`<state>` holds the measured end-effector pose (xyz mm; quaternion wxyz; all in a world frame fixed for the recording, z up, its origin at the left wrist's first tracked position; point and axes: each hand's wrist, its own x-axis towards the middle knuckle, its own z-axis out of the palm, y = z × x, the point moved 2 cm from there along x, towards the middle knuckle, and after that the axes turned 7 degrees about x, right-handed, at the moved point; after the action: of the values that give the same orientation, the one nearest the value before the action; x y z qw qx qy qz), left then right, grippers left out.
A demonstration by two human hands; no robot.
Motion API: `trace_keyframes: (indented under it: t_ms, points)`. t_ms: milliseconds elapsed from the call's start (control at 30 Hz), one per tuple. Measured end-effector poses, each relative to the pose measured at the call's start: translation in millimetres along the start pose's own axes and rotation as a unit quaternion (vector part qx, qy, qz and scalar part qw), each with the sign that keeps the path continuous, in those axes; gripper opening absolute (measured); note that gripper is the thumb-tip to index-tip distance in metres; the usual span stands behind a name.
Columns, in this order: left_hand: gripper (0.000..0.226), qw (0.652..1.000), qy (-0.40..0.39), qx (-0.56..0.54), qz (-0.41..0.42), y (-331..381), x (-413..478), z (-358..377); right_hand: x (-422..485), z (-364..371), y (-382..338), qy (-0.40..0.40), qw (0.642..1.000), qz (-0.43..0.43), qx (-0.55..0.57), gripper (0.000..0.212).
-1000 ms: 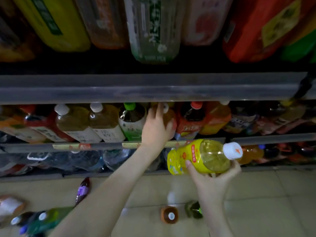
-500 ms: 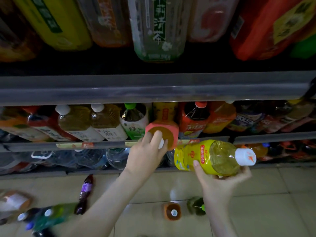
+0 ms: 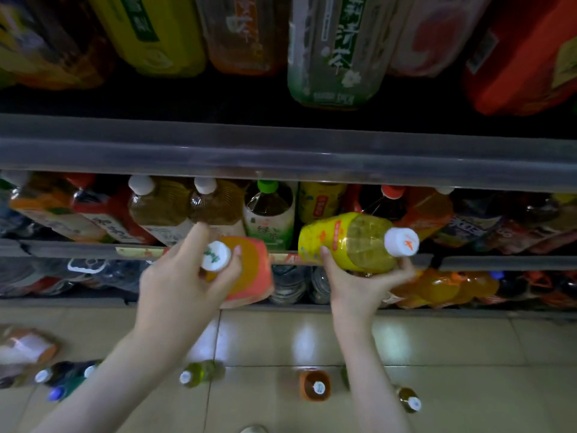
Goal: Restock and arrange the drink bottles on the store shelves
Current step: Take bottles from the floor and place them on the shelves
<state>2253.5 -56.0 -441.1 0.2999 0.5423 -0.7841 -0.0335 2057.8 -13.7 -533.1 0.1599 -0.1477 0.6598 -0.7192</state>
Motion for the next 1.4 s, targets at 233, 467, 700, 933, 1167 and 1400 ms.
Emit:
trace_keyframes:
  t_ms: [233, 467, 700, 933, 1167, 1400]
  points:
    - [0.032, 0.999, -0.012, -0.014, -0.026, -30, -18, 6, -1, 38, 26, -0.040, 0.997, -0.031, 0.054, 0.104]
    - [0.025, 0.998, -0.014, -0.051, -0.040, -44, -30, 13, 4, 55, 43, -0.096, 0.991, -0.034, -0.088, 0.107]
    - [0.029, 0.994, -0.063, -0.063, -0.060, -38, -27, 9, 5, 53, 28, -0.122, 0.910, -0.080, -0.389, 0.108]
    - [0.028, 0.993, -0.061, -0.092, -0.038, -15, -2, -23, 2, 43, -13, -0.183, 0.949, -0.058, -0.251, 0.064]
    - [0.028, 0.992, -0.065, -0.105, -0.016, 19, 12, -56, 9, 30, -48, -0.360, 0.816, -0.030, -0.451, 0.072]
    - [0.027, 0.989, -0.075, -0.125, 0.004, 80, 38, -100, -47, -20, -151, -0.582, 0.774, 0.055, -0.244, 0.097]
